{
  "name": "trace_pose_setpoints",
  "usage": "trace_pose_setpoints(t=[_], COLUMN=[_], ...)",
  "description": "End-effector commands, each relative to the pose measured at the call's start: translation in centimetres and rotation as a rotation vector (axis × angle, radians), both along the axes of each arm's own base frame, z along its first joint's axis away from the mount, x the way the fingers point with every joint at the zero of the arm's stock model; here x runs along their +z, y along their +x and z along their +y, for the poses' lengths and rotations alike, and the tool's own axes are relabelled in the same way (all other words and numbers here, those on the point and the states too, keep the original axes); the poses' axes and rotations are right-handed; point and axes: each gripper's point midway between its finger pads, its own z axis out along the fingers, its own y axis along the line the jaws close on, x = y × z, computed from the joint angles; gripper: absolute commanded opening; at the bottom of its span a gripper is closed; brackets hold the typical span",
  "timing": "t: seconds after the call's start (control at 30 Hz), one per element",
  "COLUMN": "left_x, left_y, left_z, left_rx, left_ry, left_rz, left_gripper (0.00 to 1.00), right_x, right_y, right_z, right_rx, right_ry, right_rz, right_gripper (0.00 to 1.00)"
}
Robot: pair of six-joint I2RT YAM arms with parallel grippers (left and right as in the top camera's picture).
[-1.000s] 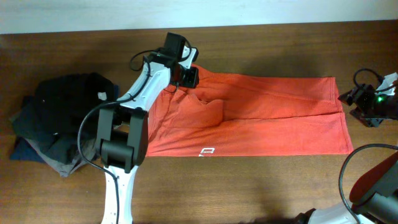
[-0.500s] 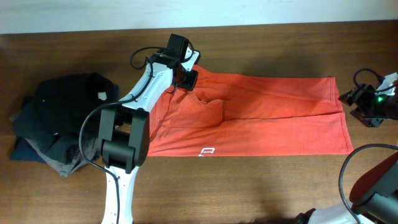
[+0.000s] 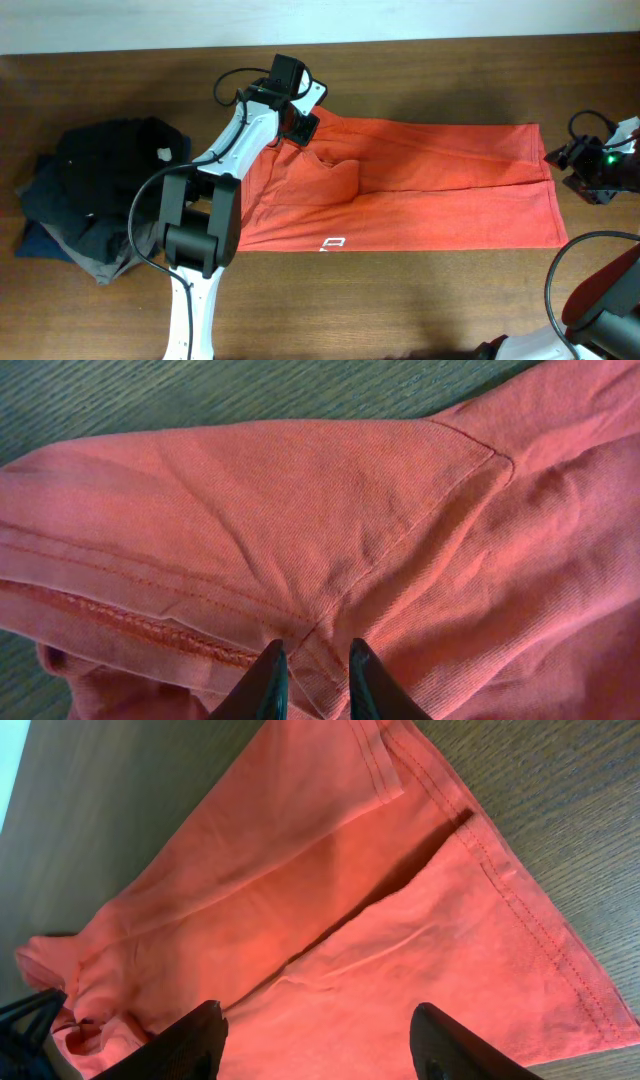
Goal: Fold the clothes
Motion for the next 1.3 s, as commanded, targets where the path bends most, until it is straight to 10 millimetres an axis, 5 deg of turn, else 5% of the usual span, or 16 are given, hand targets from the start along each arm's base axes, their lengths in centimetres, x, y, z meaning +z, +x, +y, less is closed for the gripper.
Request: trace_pose_setpoints(t=[0.0, 0.2, 0.57, 0.87, 1.27], left_x=[-0.1, -0.4, -1.3, -0.6, 8.7], left_y=[0.3, -0.2, -0.8, 0.1, 1.9], left_z=[-0.1, -0.1, -0.6, -0.6, -0.7], left_rx=[-0.017, -0.057, -0.095, -0.088, -0.067], left_ry=[0.011, 0.032, 0.050, 0.057, 0.067], left_rz=[-0.013, -0.002, 0.015, -0.021, -0.102], left_gripper=[0.22, 0.34, 0.33, 0.00, 0.00], right_x=[0.9, 0.9, 0.9, 0.9, 0.9], right_y=[0.2, 0.2, 0.0, 0.0, 0.2], right_z=[-0.1, -0.1, 0.0, 0.0, -0.2], right_rx=[0.006, 0.006, 0.006, 0.006, 0.004], right_ry=[-0.025, -0.025, -0.020, -0.020, -0.028], right_rz=[-0.015, -0.015, -0.010, -0.009, -0.019], right_gripper=[0.64, 0.64, 0.64, 0.63, 0.63])
